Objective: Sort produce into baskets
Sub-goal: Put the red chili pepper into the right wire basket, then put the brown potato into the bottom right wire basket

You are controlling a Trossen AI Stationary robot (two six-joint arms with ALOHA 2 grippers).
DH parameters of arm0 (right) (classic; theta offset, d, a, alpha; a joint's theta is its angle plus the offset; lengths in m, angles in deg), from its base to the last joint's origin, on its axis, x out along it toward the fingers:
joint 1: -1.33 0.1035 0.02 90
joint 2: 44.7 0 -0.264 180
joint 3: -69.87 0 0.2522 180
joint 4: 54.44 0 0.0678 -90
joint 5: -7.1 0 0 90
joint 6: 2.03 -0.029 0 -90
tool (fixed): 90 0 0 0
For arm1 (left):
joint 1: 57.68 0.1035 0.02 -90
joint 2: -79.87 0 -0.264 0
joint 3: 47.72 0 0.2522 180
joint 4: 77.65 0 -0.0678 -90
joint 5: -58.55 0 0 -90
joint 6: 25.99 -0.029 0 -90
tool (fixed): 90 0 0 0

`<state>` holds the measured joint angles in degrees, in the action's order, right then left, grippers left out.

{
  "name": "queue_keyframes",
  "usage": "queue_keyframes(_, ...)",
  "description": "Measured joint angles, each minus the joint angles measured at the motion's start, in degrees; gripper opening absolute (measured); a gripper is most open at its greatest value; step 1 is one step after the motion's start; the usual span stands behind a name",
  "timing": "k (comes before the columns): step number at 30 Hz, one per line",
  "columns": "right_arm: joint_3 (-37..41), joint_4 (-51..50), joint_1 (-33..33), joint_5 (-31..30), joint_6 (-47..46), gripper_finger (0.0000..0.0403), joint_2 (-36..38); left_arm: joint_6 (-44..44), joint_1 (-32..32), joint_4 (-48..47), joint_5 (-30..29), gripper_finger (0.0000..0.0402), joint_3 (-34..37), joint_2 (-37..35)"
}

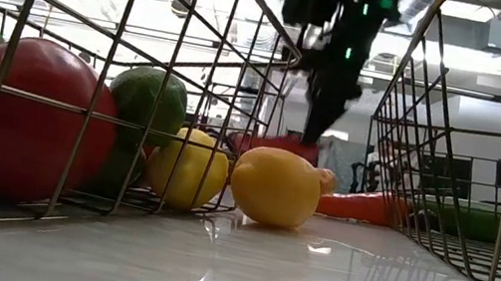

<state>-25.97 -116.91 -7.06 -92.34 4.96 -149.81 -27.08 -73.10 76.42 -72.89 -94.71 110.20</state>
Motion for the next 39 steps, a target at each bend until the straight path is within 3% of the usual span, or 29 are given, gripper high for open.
queue_keyframes(6, -12.7, -18.3, 4.6, 0.0, -5.8, 0.0145, -0.1, -0.7, 0.0, 0.0, -1.5, 0.0345, 0.0, 0.0)
queue_keyframes(11, -14.3, -23.9, 11.3, 0.0, -11.4, 0.0151, 3.9, 0.6, 0.0, -0.5, -1.5, 0.0345, 0.0, 0.0)
queue_keyframes(17, -8.1, -23.6, 20.3, -4.0, -22.3, 0.0154, 14.6, 2.5, 0.0, -0.9, -1.0, 0.0345, 0.0, 0.0)
queue_keyframes(23, 3.2, -21.4, 29.7, -7.4, -39.6, 0.016, 26.1, 3.3, 0.0, -1.0, -1.0, 0.0345, 0.0, 0.0)
queue_keyframes(29, 14.5, -20.5, 37.2, -8.0, -55.7, 0.0183, 31.5, 3.3, 0.0, -0.9, -1.0, 0.0345, 0.0, 0.0)
queue_keyframes(34, 19.0, -20.4, 38.7, -8.6, -61.9, 0.0223, 32.0, 3.3, 0.0, -0.9, -1.0, 0.0345, 0.0, 0.0)
queue_keyframes(39, 18.9, -19.5, 36.2, -8.6, -60.9, 0.0267, 32.1, 3.1, 0.0, -0.9, -1.0, 0.0345, 0.0, 0.0)
